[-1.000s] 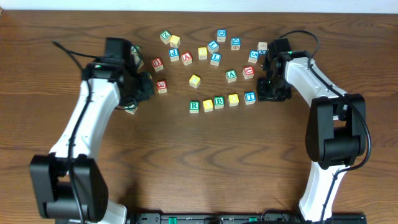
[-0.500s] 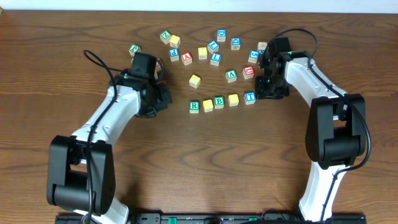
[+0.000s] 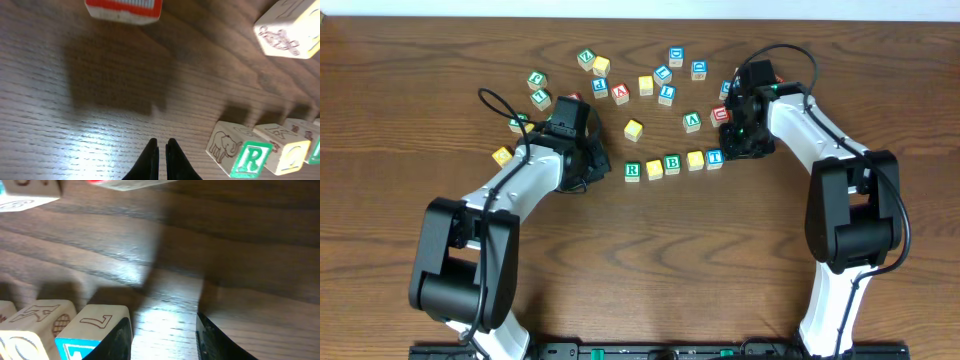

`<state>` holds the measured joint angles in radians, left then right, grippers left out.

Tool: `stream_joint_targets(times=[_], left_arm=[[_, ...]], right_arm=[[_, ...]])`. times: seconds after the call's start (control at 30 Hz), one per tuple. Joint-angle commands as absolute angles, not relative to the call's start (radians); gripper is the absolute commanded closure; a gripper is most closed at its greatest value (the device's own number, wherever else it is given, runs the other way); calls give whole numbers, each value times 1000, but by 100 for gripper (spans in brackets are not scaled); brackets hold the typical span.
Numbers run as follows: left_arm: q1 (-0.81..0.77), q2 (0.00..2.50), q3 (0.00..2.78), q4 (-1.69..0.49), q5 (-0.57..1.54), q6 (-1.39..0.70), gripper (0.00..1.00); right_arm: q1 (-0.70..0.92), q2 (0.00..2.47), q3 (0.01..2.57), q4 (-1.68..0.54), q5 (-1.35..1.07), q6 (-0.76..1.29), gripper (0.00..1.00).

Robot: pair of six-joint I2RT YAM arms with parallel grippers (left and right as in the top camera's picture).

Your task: Spell out ROBOT

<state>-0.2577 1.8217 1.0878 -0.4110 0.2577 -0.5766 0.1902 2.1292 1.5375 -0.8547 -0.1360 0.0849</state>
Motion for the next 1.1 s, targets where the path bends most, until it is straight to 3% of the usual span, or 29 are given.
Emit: stream_joint_targets(times=[0.0,0.8,1.07], left_arm=[[-260,1843,1082,-407,258,-601,93],[-279,1865,1082,-350,258,-604,93],[-284,1865,1082,-350,258,-604,93]], right_arm=[[215,2133,1533,-847,-141,65,64],[332,2133,1533,-838,-142,67,63],[348,2133,1533,-860,-142,156,63]])
